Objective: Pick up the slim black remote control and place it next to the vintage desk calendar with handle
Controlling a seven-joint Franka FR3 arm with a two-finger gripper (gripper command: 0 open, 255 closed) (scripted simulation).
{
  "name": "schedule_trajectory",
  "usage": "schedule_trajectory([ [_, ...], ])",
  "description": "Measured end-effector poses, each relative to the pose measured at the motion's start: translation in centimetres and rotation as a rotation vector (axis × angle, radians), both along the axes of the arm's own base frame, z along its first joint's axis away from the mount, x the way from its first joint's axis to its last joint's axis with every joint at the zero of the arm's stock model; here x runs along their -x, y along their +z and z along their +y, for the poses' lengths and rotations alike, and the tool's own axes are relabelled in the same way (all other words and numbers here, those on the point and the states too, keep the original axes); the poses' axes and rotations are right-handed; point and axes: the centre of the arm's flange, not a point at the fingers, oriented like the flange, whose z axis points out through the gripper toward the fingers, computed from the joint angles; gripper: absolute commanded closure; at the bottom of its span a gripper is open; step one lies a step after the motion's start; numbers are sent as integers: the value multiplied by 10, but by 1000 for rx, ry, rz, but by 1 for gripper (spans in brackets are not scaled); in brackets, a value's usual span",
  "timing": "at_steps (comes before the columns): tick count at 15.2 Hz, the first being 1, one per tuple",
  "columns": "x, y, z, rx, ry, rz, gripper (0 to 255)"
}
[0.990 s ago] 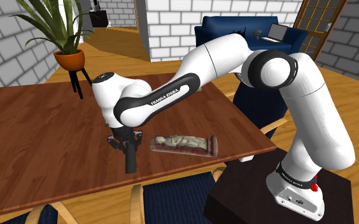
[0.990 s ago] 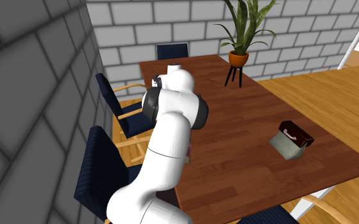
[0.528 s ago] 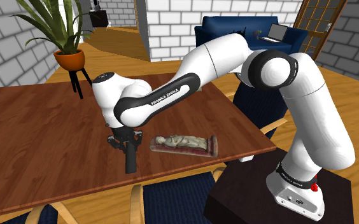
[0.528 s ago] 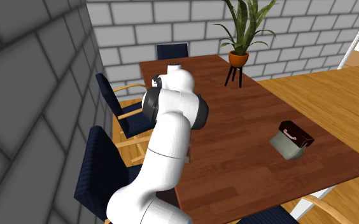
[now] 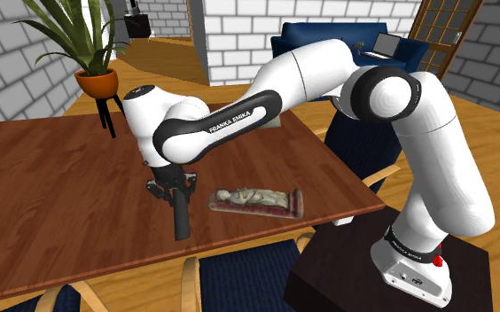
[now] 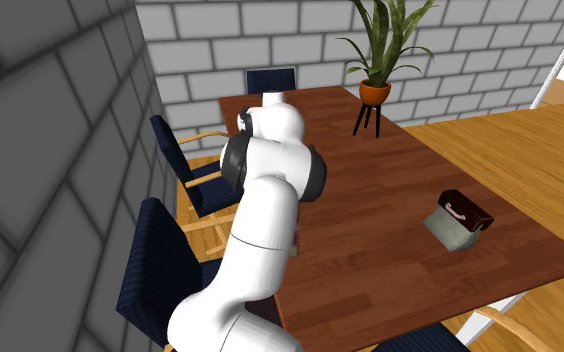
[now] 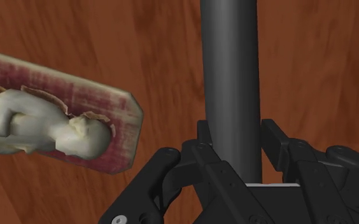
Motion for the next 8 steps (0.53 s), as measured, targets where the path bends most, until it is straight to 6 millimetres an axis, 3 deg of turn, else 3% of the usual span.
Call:
schedule_trajectory([
  [8, 0, 41, -1, 0, 0, 0, 255],
])
